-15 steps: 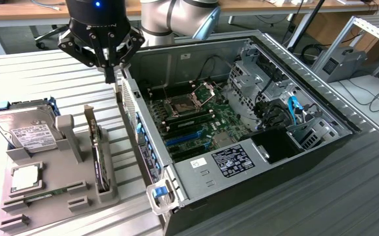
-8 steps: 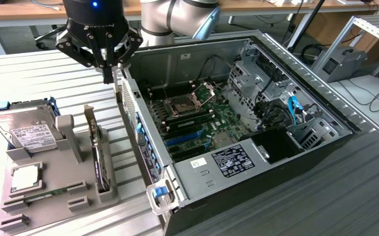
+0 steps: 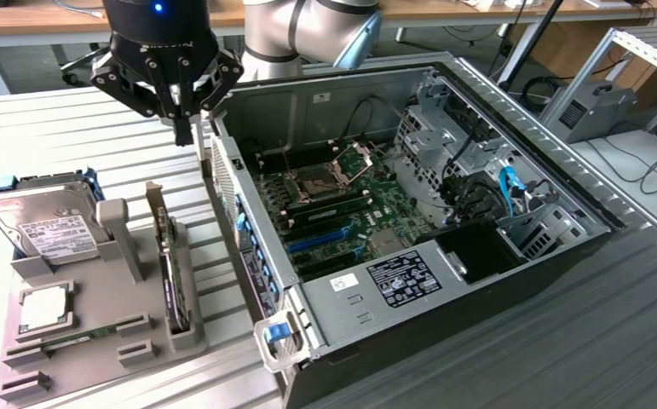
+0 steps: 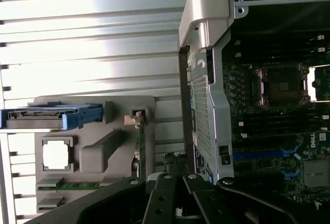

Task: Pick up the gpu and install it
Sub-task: 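Reach for the gpu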

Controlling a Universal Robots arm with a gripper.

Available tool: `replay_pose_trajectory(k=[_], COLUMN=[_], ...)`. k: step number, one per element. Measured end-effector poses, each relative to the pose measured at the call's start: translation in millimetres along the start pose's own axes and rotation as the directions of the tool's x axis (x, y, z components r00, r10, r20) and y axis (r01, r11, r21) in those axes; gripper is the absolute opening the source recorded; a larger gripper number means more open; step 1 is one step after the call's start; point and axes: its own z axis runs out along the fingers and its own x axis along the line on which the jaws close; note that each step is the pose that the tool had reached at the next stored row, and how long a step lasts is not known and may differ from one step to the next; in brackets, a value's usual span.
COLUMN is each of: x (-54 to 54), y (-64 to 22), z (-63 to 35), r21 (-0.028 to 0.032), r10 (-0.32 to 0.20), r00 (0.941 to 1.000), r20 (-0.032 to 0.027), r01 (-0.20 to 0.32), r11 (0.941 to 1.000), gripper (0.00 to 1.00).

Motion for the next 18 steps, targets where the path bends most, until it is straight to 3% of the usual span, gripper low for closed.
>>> replay_pose_trajectory(k=[18], x=[7.5], y=[-0.6], z=[-0.2], r21=[0.0], r10=[0.0], r00=[1.0], r20=[0.0], r01=[0.0], r11=[1.0], gripper=[0.11])
